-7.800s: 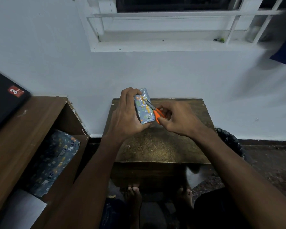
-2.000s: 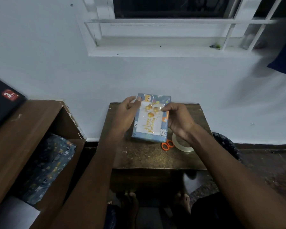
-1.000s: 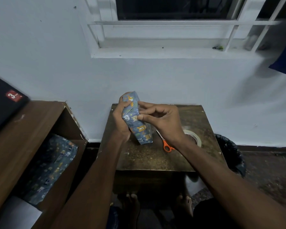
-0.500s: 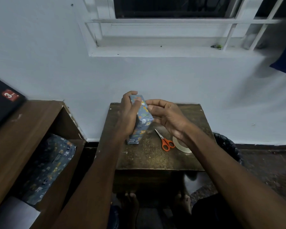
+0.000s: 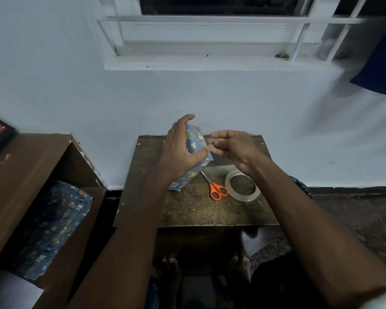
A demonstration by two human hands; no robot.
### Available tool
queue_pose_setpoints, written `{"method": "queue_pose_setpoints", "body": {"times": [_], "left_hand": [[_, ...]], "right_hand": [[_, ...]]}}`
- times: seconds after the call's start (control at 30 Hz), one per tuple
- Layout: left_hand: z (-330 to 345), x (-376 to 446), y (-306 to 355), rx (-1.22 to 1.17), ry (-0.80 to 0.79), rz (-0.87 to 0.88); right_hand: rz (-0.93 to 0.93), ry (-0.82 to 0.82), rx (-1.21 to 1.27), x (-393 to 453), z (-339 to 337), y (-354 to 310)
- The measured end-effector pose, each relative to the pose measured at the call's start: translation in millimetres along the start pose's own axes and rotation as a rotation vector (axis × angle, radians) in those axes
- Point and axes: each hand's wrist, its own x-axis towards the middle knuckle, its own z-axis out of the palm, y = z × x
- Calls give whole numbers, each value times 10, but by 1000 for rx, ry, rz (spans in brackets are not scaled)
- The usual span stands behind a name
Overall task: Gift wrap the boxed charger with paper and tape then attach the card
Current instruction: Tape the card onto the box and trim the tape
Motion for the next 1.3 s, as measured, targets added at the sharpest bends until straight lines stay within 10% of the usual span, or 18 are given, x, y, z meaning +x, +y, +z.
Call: {"method": "queue_pose_setpoints", "body": {"times": [0.17, 0.53, 0.8, 1.3], "left_hand": [[33, 145, -5, 48, -62, -66], [-18, 25, -183, 578, -564, -131], [-277, -23, -204, 720, -515, -115], [152, 123, 21, 641, -507, -21]], "right_hand": [[-219, 15, -966, 98, -254, 213], [-168, -151, -697, 12, -122, 118], [-87, -232, -1264, -11, -76, 237], [-51, -48, -1254, 64, -452, 47]]}}
